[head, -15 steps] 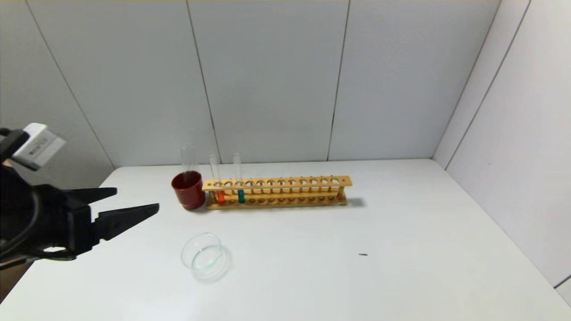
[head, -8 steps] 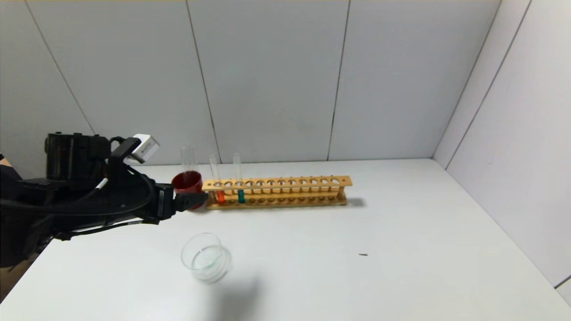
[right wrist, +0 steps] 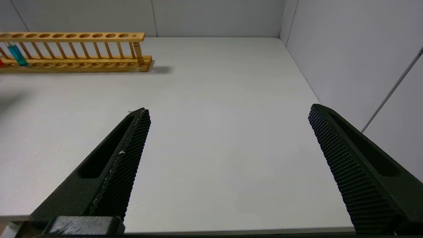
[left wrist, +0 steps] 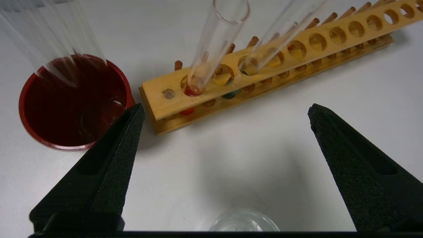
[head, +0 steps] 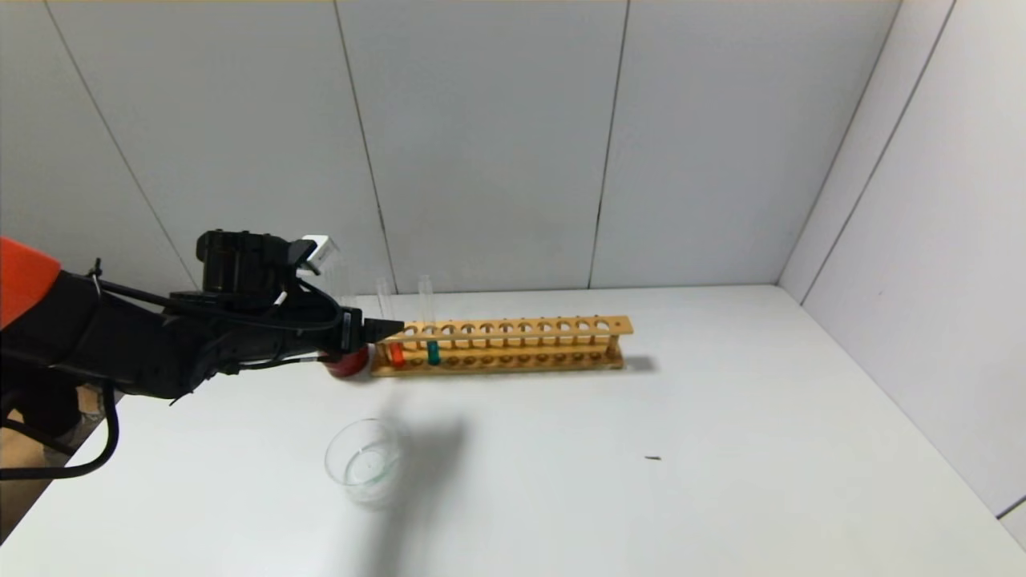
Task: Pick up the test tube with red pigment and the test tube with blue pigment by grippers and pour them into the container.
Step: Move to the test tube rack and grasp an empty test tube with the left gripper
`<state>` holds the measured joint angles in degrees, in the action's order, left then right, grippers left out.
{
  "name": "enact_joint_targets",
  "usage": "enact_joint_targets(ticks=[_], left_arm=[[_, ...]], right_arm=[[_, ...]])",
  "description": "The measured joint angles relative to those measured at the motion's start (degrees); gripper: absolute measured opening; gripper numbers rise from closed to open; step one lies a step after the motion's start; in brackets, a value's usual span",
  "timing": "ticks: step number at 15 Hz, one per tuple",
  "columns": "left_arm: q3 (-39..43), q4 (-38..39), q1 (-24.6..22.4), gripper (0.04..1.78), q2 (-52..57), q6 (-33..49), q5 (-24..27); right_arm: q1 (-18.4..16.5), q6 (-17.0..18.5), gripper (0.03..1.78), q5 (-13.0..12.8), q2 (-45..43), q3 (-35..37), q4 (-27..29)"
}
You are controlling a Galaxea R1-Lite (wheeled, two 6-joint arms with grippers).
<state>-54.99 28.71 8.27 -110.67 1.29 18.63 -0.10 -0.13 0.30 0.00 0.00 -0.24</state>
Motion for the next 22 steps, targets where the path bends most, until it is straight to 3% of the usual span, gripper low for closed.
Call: enact_joint_targets(ticks=[4, 8, 16, 19, 22], left_arm=[[-6.0, -0.4, 0.0, 1.74, -5.5, 0.0, -0.5], [-11.6, -2.0, 0.0, 1.74, -9.9, -0.3, -4.7], [-17.6, -5.3, 1.3, 1.69, -13.8, -0.3, -5.2], [-17.5, -5.3, 1.3, 1.42, -14.0, -0.4, -5.5], [-17.1, -5.3, 1.4, 0.92, -14.0, -0.5, -5.6]], right_arm=[[0.0, 0.0, 1.75, 0.0, 0.0, 0.0, 0.0], [0.0, 0.0, 1.75, 0.0, 0.0, 0.0, 0.0], [0.0, 0.0, 1.75, 0.0, 0.0, 0.0, 0.0], [0.0, 0.0, 1.75, 0.0, 0.0, 0.0, 0.0], [0.0, 0.0, 1.75, 0.0, 0.0, 0.0, 0.0]])
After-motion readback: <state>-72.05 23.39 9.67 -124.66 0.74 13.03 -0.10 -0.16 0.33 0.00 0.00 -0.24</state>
